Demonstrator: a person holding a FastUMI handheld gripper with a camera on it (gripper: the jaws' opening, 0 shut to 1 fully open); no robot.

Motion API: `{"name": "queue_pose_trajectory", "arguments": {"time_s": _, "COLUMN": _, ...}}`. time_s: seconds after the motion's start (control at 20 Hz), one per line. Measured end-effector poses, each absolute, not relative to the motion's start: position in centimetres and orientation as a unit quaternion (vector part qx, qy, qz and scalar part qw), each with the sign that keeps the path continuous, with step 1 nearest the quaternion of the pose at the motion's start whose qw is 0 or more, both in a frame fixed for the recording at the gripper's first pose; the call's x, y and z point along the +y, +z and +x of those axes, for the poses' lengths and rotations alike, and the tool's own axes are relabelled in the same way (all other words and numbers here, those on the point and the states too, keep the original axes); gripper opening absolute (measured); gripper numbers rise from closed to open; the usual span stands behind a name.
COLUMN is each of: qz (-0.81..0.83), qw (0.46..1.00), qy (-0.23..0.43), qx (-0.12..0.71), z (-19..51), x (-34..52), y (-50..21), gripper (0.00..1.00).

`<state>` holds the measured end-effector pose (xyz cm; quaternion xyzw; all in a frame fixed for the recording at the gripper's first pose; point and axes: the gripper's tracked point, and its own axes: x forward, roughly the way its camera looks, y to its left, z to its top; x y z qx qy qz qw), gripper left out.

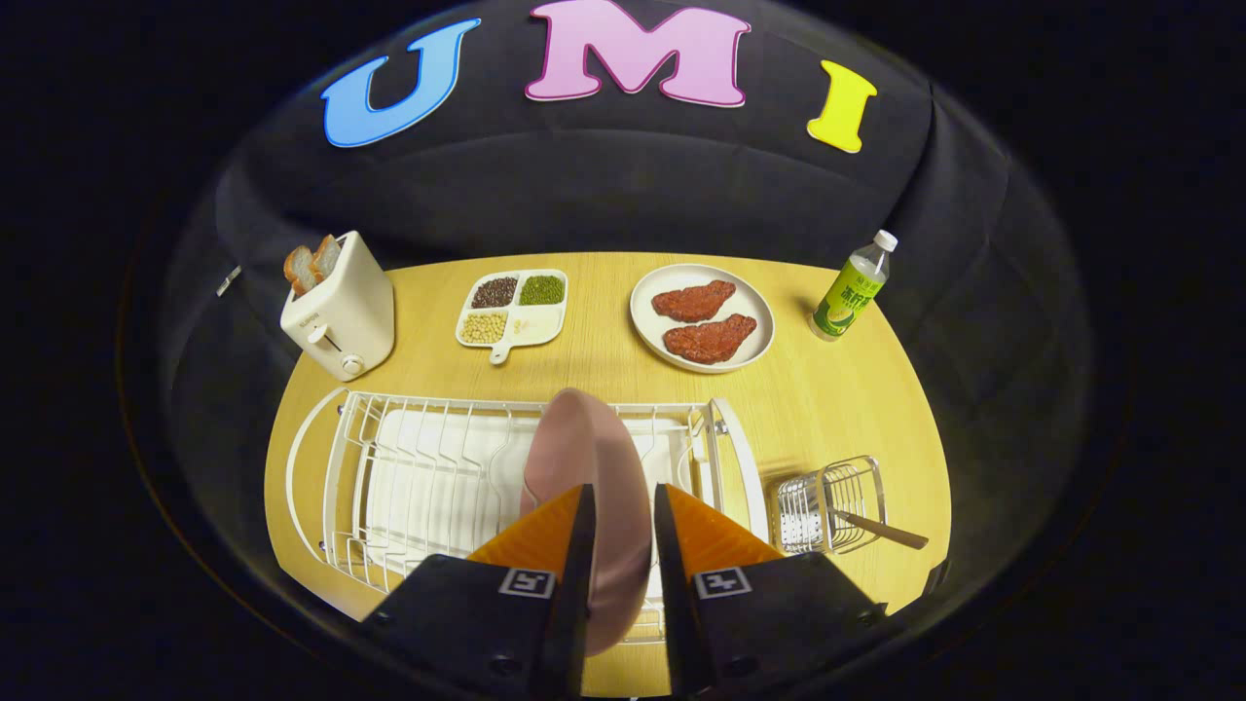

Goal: Take the plate from the dish rack, then take the spoon from the basket and place it into the plate.

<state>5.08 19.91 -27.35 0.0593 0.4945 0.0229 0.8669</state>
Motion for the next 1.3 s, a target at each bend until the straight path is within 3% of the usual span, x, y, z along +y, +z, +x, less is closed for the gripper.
{"name": "queue_pose_trajectory", "arguments": {"time_s": 0.15, "qz": 0.031, "qw": 0.866, "qy": 0.001, "qx": 0.499, "z": 5.2, "x": 20.1, "y": -27.0, "gripper": 0.26}}
{"name": "queue_pose_trajectory", "arguments": {"time_s": 0.5, "qz": -0.068, "qw": 0.892, "qy": 0.005, "qx": 0.446, "z": 7.4, "x": 19.7, "y": -22.7, "gripper": 0.25}}
{"name": "queue_pose_trajectory", "arguments": {"time_s": 0.75, "qz": -0.025, "qw": 0.904, "qy": 0.026, "qx": 0.426, "z": 6.6, "x": 18.6, "y": -20.1, "gripper": 0.26}}
{"name": "queue_pose_trajectory", "arguments": {"time_s": 1.1, "qz": 0.072, "qw": 0.902, "qy": 0.079, "qx": 0.419, "z": 0.2, "x": 15.3, "y": -15.7, "gripper": 0.25}}
{"name": "queue_pose_trajectory", "arguments": {"time_s": 1.3, "qz": 0.134, "qw": 0.874, "qy": 0.102, "qx": 0.455, "z": -5.6, "x": 13.5, "y": -16.4, "gripper": 0.25}}
